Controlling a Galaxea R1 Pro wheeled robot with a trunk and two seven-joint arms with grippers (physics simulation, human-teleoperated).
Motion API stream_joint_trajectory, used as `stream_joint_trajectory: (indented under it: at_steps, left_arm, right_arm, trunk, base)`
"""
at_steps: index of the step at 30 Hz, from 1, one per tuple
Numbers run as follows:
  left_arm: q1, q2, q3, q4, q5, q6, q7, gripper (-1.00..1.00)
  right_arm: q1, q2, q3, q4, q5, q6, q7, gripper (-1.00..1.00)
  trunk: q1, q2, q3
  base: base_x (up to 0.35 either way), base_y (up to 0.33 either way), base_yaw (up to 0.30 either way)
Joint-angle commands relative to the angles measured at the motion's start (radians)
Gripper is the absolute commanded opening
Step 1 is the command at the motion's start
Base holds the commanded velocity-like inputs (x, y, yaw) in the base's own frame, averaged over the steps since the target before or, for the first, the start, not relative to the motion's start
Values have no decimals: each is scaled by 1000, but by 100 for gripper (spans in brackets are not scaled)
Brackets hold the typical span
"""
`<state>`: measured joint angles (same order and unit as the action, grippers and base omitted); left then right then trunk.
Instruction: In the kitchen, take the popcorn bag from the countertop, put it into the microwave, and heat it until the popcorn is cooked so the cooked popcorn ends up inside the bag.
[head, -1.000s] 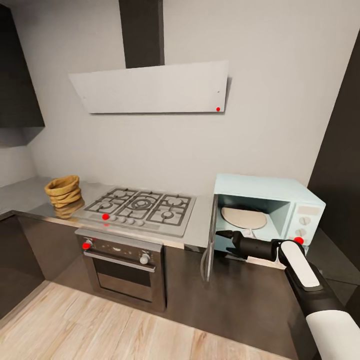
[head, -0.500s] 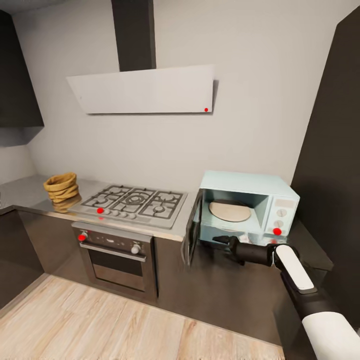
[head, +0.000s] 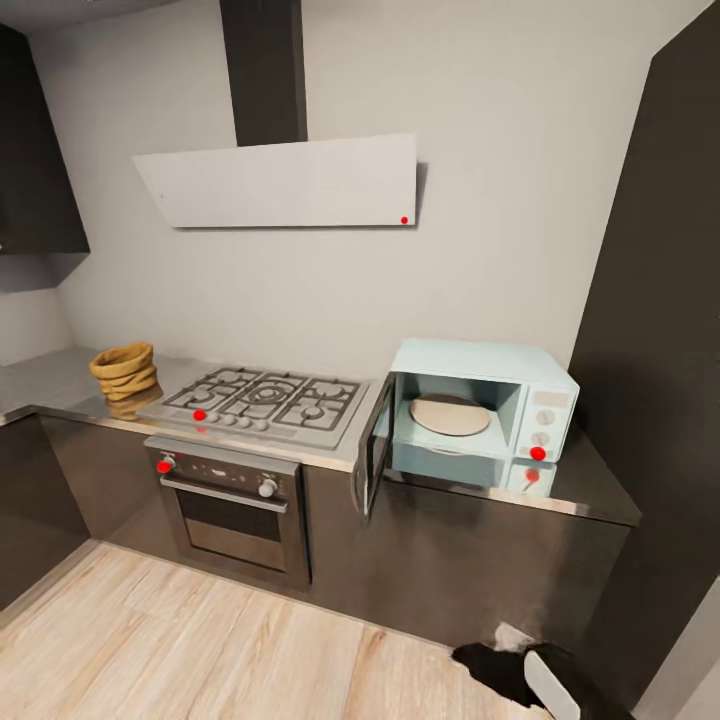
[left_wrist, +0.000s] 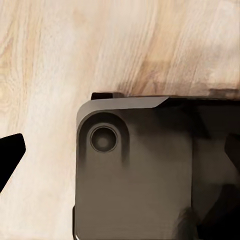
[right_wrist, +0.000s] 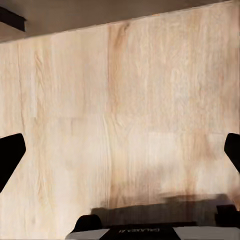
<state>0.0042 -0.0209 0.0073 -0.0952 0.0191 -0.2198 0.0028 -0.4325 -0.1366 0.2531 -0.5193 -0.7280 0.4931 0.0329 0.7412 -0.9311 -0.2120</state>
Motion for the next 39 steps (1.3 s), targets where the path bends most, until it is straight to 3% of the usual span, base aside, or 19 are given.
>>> stream_joint_trajectory:
  at_steps: [1,2,5,6,7,10,12,16,23,24,26,39]
  left_arm:
    - [0,3,0,-9,1,-2,0,100]
    - [0,5,0,-24,1,-2,0,100]
    - [0,6,0,-64,2,-3,0,100]
    - [0,6,0,-74,2,-3,1,100]
    - [0,7,0,-72,3,-3,0,100]
    - [0,8,0,-71,6,-3,1,100]
    - [0,9,0,-71,30,-3,0,100]
    - [0,10,0,-67,66,-3,0,100]
    - [0,23,0,-70,82,-2,0,100]
    - [0,38,2,-74,148,-1,0,100]
    - [0,41,1,-75,188,-2,0,100]
    - [0,42,0,-74,203,-3,0,100]
  right_arm:
    - [0,2,74,123,23,-166,32,100]
    - [1,13,112,196,30,-276,39,100]
    - [1,50,157,354,37,-511,45,100]
    - [1,76,165,440,130,-595,24,100]
    - [1,77,165,461,156,-590,12,100]
    - [1,86,168,465,163,-586,-63,100]
    - [1,88,169,466,167,-572,-100,100]
    - [1,88,171,466,169,-490,-114,100]
    - [1,85,173,466,170,-410,-117,100]
    - [1,87,172,466,170,-401,-117,100]
    - [1,88,168,466,170,-407,-117,100]
    - [1,89,171,466,171,-400,-113,100]
  trunk:
    - [0,-1,-1]
    - [0,-1,-1]
    - [0,-1,-1]
    - [0,-1,-1]
    - [0,-1,-1]
    - [0,-1,-1]
    - [0,-1,-2]
    - [0,-1,-5]
    - [0,-1,-11]
    - [0,-1,-12]
    - [0,-1,-13]
    - [0,-1,-26]
  base:
    - [0,0,0]
    - [0,0,0]
    - [0,0,0]
    - [0,208,0]
    - [-70,314,239]
    - [-154,292,279]
    - [-253,212,297]
    - [-138,76,299]
    - [-172,167,294]
    - [-108,317,281]
    - [-44,333,138]
    - [-3,348,182]
